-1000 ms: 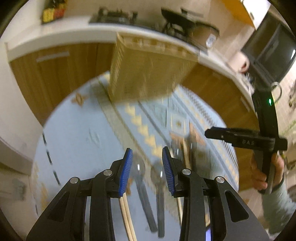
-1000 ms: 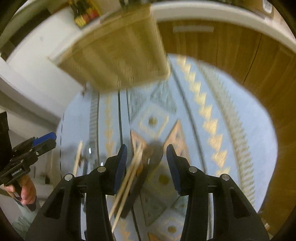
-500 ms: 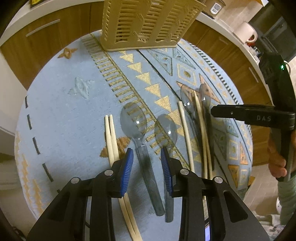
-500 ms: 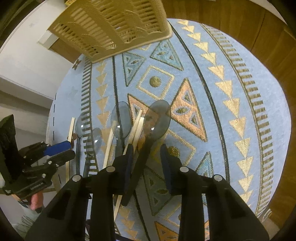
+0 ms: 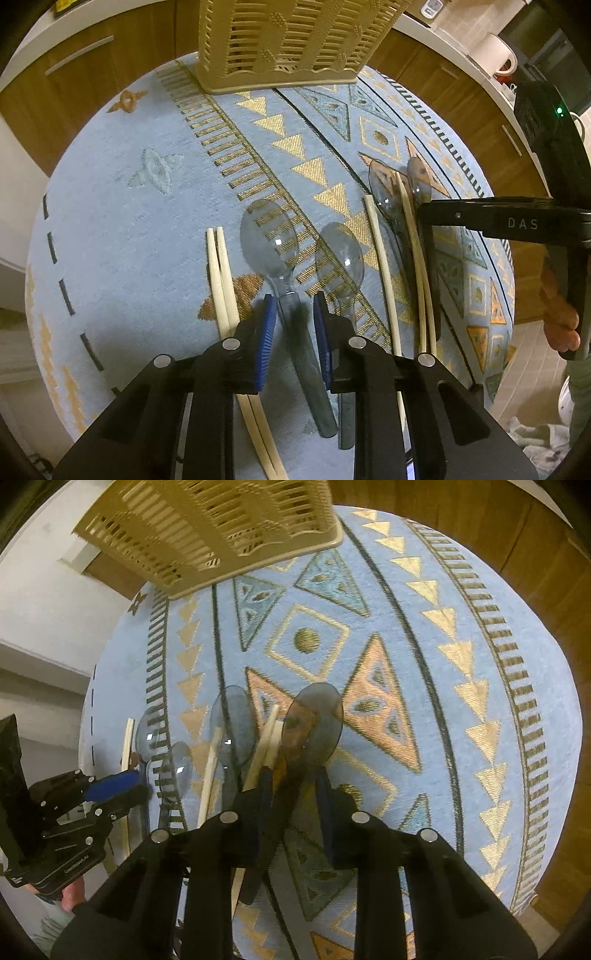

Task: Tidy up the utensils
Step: 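Grasp a clear spoon with the left tool while the right tool grasps another clear spoon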

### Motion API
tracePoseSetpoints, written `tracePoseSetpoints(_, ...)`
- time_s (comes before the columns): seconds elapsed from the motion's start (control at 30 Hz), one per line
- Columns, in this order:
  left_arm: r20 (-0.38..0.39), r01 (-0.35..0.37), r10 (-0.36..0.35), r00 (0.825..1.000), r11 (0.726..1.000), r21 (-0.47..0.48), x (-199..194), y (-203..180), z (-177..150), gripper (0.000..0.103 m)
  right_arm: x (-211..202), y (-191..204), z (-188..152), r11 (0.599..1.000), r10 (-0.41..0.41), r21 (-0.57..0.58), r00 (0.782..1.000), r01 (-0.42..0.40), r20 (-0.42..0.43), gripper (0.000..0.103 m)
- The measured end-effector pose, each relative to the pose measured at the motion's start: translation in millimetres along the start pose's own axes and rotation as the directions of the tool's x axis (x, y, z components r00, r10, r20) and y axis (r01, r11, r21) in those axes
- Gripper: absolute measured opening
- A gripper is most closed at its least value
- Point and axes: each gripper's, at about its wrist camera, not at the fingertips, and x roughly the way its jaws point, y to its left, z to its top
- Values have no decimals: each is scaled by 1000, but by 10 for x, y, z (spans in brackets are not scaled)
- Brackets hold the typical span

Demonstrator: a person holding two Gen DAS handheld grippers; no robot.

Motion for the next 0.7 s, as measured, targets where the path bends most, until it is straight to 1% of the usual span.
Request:
tracePoseSetpoints(0.13,-6,-10,10,1000,1000,14,5,-22,7,20,30,94,-5,998,-57,-39,998,57,2,20)
tracePoseSetpoints(0.2,-9,-12,12,1000,1000,21,4,-26,5,20,28,86,1,999,-48,-27,999,47,-6,20)
tracePoseSetpoints(0.3,-14,-15,15,1000,999,28,15,-36,16,20,2,0,9,999,-54,10,999,53,4,20)
tracePoseSetpoints(0.43,-23,-28,29,999,999,44,29,-67,53,20,1,-67,25,999,-24,43,1000,25,-18,20)
tracePoseSetpoints(0.5,-32,-27,29,999,998,55,36,-99,78,22,-2,-60,43,999,-22,43,999,24,-30,20)
tracePoseSetpoints(0.6,-31,-34,37,999,997,75,57,-127,110,22,-1,-35,52,999,-22,47,999,25,-43,20)
tracePoseSetpoints(0.7,-33,-41,44,998,996,84,61,-139,130,22,4,6,71,998,-41,41,998,43,-50,20)
